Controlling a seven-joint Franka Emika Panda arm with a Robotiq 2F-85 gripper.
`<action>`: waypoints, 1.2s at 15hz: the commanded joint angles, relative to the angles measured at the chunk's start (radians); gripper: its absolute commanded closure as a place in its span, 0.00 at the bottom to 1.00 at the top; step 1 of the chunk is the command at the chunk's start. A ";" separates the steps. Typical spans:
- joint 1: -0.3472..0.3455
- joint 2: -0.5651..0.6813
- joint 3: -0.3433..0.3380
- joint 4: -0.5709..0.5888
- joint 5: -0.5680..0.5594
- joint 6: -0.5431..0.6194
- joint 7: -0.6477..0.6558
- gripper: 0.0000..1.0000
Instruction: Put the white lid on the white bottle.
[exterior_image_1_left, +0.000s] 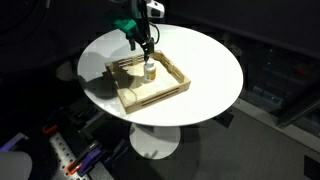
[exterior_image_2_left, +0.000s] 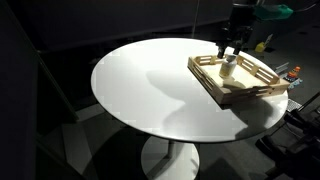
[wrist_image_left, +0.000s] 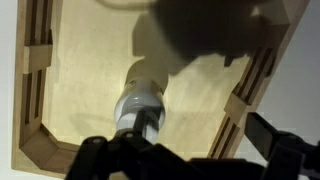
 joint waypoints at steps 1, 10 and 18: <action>-0.007 -0.023 0.010 -0.009 0.020 0.008 -0.032 0.00; -0.006 -0.001 0.013 -0.002 0.020 0.017 -0.032 0.00; -0.008 0.021 0.014 0.003 0.021 0.034 -0.035 0.00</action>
